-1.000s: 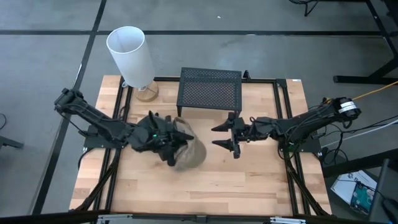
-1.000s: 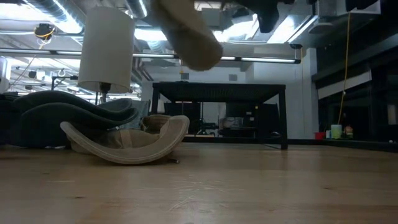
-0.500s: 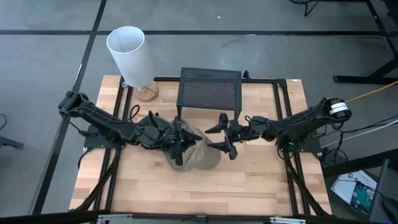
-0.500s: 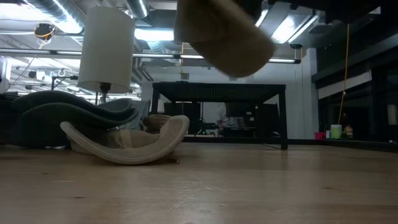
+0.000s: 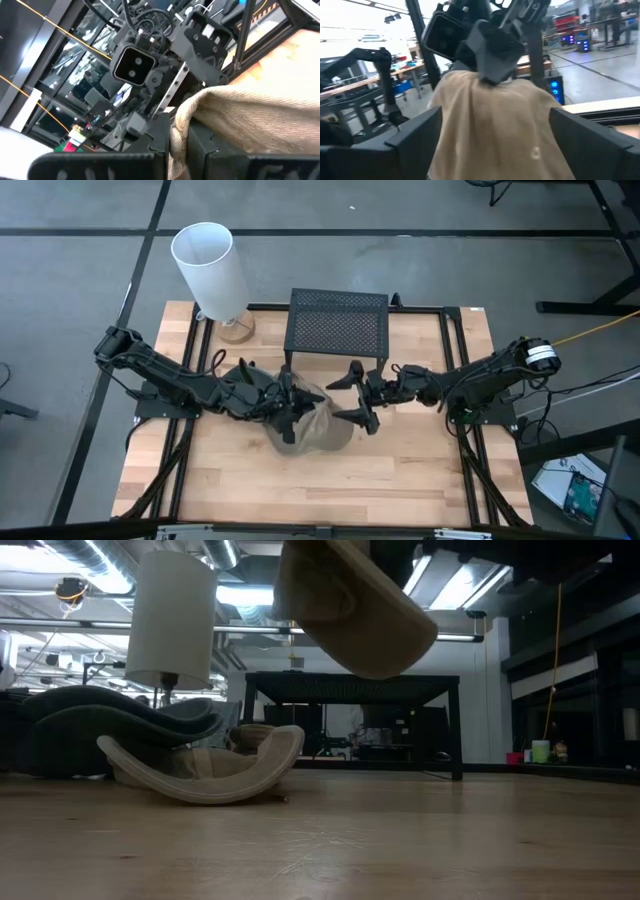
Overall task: Pick & Place hat
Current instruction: Put the right brown cap on the shelf
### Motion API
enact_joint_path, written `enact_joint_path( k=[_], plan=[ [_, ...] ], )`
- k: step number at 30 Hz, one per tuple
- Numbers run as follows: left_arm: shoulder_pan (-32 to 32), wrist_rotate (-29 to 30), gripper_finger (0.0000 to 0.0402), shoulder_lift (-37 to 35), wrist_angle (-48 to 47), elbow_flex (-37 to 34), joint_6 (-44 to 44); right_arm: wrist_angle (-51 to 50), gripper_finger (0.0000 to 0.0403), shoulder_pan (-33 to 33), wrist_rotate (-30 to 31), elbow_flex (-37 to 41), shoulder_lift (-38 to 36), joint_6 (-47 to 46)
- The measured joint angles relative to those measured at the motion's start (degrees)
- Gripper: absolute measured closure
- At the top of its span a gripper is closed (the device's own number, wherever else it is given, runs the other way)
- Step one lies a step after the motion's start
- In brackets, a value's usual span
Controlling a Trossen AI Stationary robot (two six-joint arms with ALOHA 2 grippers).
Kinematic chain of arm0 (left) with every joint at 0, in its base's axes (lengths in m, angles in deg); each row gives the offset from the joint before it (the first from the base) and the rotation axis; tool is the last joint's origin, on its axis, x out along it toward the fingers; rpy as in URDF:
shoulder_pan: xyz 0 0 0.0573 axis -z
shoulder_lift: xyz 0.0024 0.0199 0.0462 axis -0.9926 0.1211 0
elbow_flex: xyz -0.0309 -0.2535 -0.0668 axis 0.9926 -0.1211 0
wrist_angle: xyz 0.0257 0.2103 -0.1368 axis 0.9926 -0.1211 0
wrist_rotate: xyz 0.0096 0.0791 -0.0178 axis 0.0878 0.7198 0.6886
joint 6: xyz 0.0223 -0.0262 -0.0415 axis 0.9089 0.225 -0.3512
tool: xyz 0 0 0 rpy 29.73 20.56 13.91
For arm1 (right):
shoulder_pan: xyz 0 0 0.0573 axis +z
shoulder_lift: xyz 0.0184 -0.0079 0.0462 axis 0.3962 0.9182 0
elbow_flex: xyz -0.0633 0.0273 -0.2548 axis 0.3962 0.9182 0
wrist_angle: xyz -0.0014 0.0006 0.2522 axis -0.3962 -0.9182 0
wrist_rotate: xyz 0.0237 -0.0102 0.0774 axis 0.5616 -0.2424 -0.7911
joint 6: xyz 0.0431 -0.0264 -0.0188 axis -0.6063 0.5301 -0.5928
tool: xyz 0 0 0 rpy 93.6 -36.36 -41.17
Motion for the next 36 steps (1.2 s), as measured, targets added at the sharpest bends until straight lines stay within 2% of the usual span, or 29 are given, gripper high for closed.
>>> enact_joint_path(
  k=[8,13,20,23,26,31,36],
  plan=[
    [-2.03,-0.44,0.0375,0.0,0.27,0.0,0.41,-2.14,0.0009,0.02,-0.15,-3.58,2.88,0.18],
    [-3.01,-3.09,0.0375,0.0,0.58,0.0,0.08,-7.52,0.001,0.0,0.06,-9.21,7.76,2.28],
    [-1.26,0.84,0.0375,0.0,0.59,0.0,3.17,-19.12,0.0028,0.0,1.45,-15.27,9.59,3.31],
    [-0.19,1.63,0.0375,0.0,0.63,0.0,3.95,-20.96,0.0065,0.0,1.81,-15.92,9.6,4.2],
    [0.53,2.56,0.0375,-0.02,0.63,0.0,4.04,-20.98,0.0121,0.0,1.81,-15.93,9.61,4.23],
    [1.02,6.12,0.0361,-0.02,0.83,0.0,3.52,-20.98,0.0244,0.0,1.81,-15.93,9.59,3.86],
    [1.0,7.6,0.0325,-0.04,0.98,0.0,1.84,-22.02,0.0372,0.0,1.79,-15.93,9.59,3.8]
  ],
)
